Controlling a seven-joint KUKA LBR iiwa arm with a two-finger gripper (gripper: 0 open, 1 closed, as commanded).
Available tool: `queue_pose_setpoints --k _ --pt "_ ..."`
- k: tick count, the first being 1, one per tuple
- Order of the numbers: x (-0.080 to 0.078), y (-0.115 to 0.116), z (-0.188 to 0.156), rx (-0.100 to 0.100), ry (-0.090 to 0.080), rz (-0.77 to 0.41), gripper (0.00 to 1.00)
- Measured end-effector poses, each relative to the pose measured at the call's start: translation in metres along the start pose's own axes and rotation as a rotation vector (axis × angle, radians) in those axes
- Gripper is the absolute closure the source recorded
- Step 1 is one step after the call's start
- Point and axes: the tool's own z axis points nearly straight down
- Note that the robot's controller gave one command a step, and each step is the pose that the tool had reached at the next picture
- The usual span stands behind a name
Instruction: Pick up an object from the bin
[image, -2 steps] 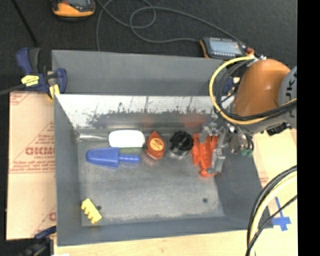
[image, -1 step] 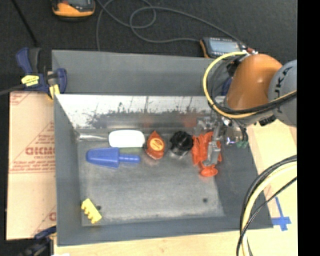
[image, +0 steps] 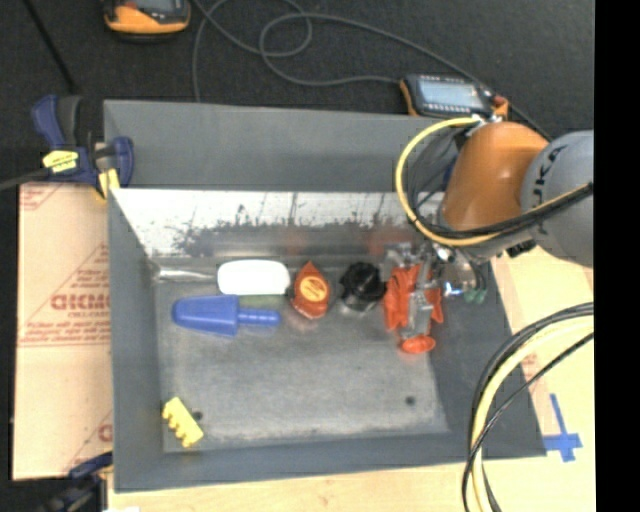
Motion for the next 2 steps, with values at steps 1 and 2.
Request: queue_pose_setpoints --k 1,2 --pt "-0.008 -0.017 -0.003 -0.001 0.001 0.254 0.0" --pt "0.003 -0.026 0.002 0.001 0.001 0.095 0.0"
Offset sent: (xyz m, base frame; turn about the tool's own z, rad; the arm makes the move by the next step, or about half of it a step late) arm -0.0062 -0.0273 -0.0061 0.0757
